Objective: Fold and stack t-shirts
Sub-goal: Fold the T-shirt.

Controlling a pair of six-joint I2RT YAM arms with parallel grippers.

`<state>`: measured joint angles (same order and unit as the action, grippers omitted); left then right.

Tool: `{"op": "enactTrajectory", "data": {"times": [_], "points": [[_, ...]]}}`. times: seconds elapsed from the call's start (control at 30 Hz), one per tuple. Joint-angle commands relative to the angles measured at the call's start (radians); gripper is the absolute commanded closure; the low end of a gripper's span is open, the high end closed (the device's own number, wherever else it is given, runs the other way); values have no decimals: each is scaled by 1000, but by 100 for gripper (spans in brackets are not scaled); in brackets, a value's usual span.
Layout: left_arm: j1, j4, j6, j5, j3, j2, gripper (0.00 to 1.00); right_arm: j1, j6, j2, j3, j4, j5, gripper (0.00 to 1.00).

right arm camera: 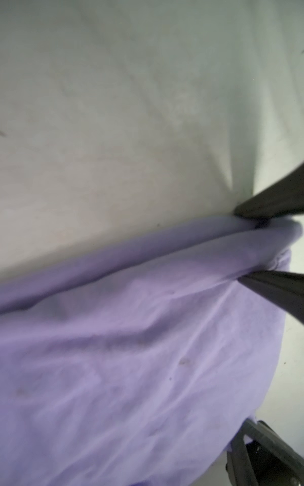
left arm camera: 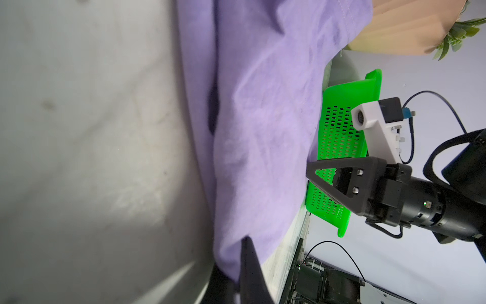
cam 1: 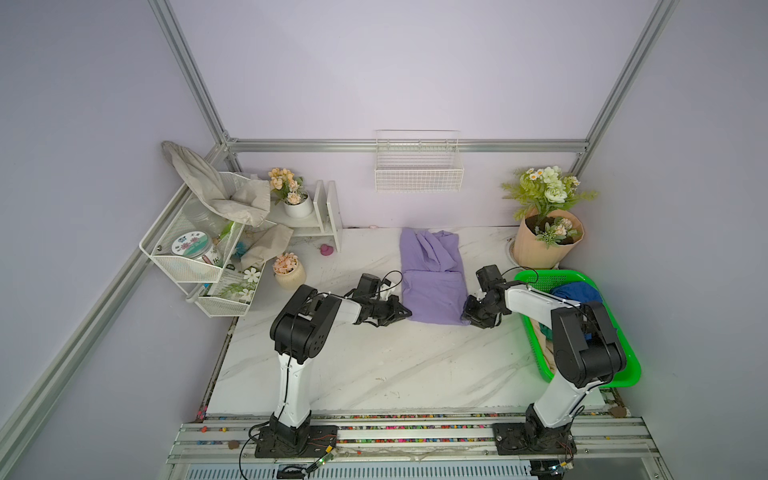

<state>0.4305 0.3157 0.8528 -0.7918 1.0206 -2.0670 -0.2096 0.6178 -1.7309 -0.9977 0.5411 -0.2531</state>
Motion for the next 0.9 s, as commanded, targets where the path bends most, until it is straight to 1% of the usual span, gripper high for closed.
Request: {"op": "enactTrajectory", "data": {"times": [0.0,0.03,0.13,0.23,0.33,0.4,0.57,0.67,0.77,0.87], "points": [[-10,-108,-18,62,6,8,100,-1,5,42,94,-14,-15,98],[-13,-112,-17,59,5,13,100,-2,10,55,109,-14,-13,100],[-22,-160,-23,34,14,35,99,-1,24,92,151,-8,-35,100],[-26,-311,-86,28,41,95,99,-1,29,138,178,23,-87,100],[-30,-547,-180,17,105,152,97,-2,0,183,182,95,-150,100],[-33,-677,-225,-17,149,188,98,-5,-14,230,187,150,-185,100],[-33,-880,-259,-38,222,280,95,-17,-34,315,209,268,-237,100],[-32,-938,-246,-66,244,317,95,-32,-39,372,223,335,-279,100],[-29,-982,-233,-87,257,336,95,-44,-39,439,219,414,-292,99],[-21,-988,-212,-111,235,362,95,-58,-26,518,220,481,-321,98]]}}
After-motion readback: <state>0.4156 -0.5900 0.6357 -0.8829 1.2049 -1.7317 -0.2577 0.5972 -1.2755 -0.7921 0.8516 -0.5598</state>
